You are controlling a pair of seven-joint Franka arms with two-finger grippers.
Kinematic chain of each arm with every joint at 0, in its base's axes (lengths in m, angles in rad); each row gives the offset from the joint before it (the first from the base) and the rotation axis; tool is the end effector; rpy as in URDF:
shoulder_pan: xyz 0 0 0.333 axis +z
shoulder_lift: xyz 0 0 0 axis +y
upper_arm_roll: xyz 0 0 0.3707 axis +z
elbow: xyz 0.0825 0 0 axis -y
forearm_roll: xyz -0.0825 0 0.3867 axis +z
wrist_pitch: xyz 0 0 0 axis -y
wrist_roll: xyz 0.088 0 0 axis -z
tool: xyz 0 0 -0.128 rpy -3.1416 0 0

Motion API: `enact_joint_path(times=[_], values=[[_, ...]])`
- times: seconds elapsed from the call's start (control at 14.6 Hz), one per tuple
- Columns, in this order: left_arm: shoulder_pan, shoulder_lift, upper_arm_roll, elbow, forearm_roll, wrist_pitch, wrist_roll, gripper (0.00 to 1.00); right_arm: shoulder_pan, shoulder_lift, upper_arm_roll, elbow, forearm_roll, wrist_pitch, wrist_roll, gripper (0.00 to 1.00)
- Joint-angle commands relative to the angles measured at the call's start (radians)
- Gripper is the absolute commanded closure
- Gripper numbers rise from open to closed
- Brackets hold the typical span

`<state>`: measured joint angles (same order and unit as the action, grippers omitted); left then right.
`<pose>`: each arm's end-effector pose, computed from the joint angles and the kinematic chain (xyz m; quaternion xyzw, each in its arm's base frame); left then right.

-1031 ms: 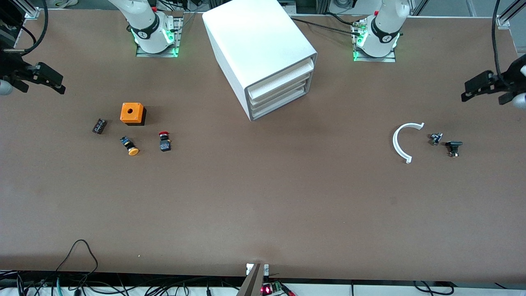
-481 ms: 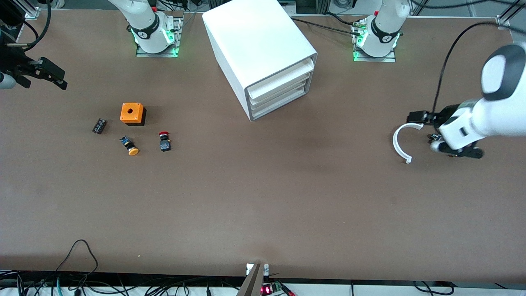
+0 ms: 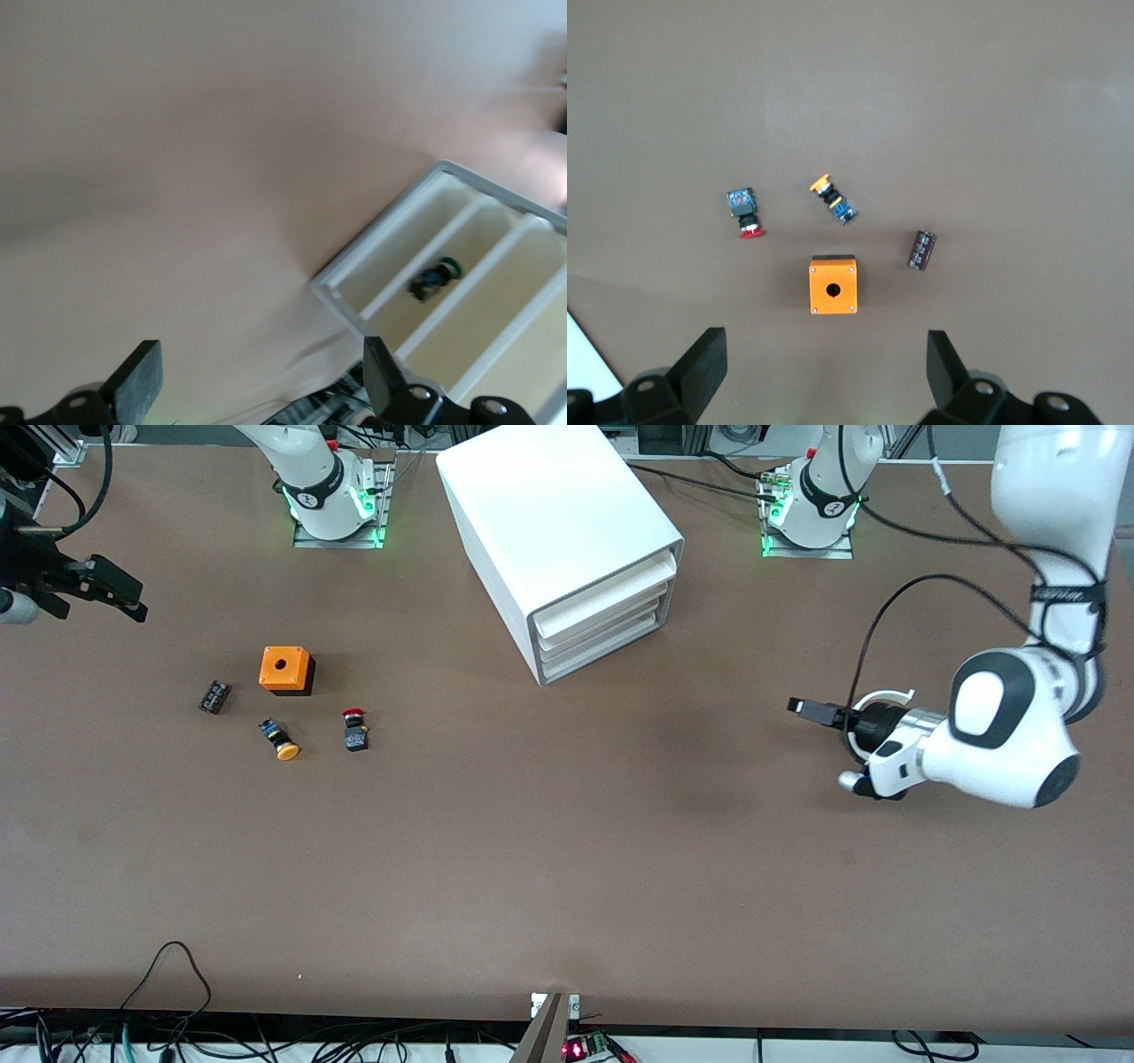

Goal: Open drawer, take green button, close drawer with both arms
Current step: 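Move the left gripper toward the cabinet's lower drawer handle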

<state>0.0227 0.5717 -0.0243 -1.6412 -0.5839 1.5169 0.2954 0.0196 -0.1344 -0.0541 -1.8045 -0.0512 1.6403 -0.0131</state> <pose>0.6278 -0.0721 0.2986 0.9007 -0.0508 -0.2817 0.3268 0.5087 -0.0256 0.6246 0.9996 -0.0082 -0.0155 0.0215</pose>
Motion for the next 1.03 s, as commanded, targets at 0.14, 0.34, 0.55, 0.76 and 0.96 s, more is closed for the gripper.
enact_joint_path(times=[0.14, 0.34, 0.55, 0.76, 0.96], values=[[-0.033, 0.086, -0.009, -0.153, -0.347, 0.015, 0.319, 0.0, -0.007, 0.041, -0.007, 0.022, 0.011, -0.046, -0.01, 0.0], [-0.059, 0.099, -0.078, -0.227, -0.379, 0.093, 0.425, 0.0, -0.007, 0.062, -0.015, 0.022, 0.011, -0.074, -0.005, 0.0], [-0.101, 0.1, -0.153, -0.288, -0.381, 0.183, 0.435, 0.0, -0.01, 0.108, -0.024, 0.022, 0.016, -0.094, 0.005, 0.0], [-0.113, 0.099, -0.227, -0.35, -0.43, 0.247, 0.432, 0.01, -0.01, 0.147, -0.024, 0.024, 0.042, -0.073, 0.005, 0.0], [-0.113, 0.099, -0.266, -0.396, -0.432, 0.276, 0.436, 0.05, -0.004, 0.148, -0.023, 0.024, 0.051, -0.057, 0.005, 0.0]])
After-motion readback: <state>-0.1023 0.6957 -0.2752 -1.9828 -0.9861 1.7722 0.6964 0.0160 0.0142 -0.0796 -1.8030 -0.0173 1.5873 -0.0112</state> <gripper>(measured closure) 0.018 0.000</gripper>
